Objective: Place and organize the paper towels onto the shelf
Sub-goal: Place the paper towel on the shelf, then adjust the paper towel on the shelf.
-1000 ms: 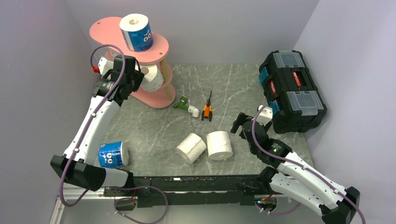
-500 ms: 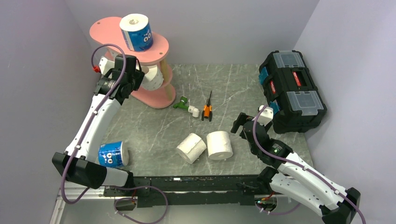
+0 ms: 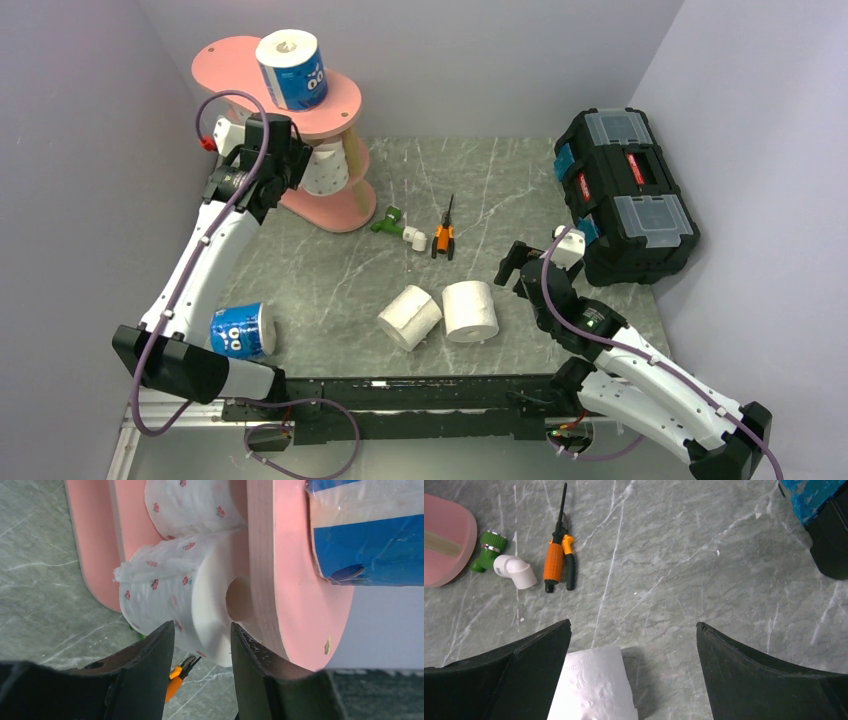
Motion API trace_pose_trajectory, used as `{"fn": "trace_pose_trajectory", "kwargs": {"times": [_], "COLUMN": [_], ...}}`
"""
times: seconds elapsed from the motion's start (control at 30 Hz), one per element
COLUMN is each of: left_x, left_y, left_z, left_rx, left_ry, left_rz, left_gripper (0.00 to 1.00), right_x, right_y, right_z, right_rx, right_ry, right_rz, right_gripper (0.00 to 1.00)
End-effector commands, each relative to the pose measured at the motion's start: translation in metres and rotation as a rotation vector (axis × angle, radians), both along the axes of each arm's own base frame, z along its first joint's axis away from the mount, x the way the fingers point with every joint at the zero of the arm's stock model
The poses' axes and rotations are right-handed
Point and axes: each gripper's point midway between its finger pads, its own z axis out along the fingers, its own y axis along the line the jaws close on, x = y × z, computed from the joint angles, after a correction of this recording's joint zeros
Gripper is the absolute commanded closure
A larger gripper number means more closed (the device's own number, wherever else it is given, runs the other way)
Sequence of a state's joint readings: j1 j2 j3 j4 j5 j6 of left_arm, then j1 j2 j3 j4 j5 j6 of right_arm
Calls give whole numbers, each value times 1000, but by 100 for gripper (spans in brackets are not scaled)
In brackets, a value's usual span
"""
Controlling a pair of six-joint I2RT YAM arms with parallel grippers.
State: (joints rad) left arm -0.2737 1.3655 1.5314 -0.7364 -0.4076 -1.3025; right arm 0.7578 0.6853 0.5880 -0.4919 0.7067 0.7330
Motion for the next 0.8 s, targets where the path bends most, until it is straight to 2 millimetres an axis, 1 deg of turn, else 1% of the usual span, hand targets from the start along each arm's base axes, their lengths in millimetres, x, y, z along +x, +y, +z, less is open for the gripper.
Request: {"fn": "trace_pose_trajectory", "kwargs": {"times": [0.0,0.27,0.4,0.5,0.57,0.6,0.63,0.67,0.77], "left_x": [3,-1,-8,-19,-28,-33,-38,-43,-60], "left_y": [-4,-3,-2,0,2,5,6,8,15], "left_z": [18,18,19,21,23,27,31,37,49], "left_rx": [-35,-32,-32,-39,-40,-35,-26,-14,50], "left_ry": [-71,-73,-76,-88,-108,-125,-139,-159,-173], "left_rz": [-9,-10,-18,-26,-27,-28,-32,-39,-66], "left_gripper": [49,48,43,30,18,9,3,1,1], "right_x": [4,4,4,4,4,4,3,3,3], "right_y": [-2,-2,-2,0,0,0,0,0,2], "right_z": [10,9,10,10,10,11,11,12,11], "right_rx": [4,3,4,8,9,12,13,16,19], "right_ry": [-30,-28,-29,-30,-31,-32,-34,-35,-33], "right_rz": [-20,-19,-18,-11,-10,-9,-6,-5,3], "right_gripper": [2,2,2,2,2,2,2,1,1]}}
